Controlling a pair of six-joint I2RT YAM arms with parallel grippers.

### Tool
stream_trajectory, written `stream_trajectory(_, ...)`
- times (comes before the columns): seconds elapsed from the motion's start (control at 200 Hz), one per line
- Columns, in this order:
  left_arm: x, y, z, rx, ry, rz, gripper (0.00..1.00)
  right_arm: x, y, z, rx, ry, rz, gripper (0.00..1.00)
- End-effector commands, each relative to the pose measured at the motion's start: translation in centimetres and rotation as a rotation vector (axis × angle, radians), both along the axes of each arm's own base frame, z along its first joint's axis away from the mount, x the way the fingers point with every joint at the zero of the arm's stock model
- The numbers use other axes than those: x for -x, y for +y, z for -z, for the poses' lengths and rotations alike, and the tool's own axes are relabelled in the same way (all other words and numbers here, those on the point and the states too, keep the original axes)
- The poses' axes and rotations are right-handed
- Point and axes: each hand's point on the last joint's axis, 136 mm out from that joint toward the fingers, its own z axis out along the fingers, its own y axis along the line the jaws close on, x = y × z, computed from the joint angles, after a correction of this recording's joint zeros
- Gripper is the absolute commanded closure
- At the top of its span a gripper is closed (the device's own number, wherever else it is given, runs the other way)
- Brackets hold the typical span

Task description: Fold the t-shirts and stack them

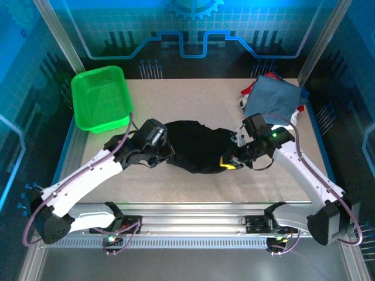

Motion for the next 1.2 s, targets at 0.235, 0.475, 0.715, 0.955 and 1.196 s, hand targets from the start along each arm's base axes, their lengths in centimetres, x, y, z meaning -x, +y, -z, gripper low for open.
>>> stream_trajectory(0.235,-9.4,-0.8,0.4,0.037,-0.029,0.057,1.0,-7.0,-2.5,1.0,-0.011,0.007,0.053,1.0)
stream_trajectory(0.475,-13.0,-0.2,4.2,-0.01,0.034,0.073,1.0,-11.1,-4.1,3.6,-0.005,0.047,0.088,1.0)
stream_trajectory(0.715,-16.7,1.4,8.3,-0.045,0.089,0.03,1.0,-15.8,-4.7,6.8,0.011,0.093,0.107,0.96)
stream_trajectory(0.955,-22.2,0.9,8.0,-0.012,0.053,-0.009,0.58,-23.6,-5.0,7.9,0.01,0.044,0.16,0.67)
stream_trajectory(1.196,-22.9,4.6,-0.4,-0.127,-0.098,-0.068,0.35,-24.6,-7.9,1.6,0.149,-0.154,0.121,0.42)
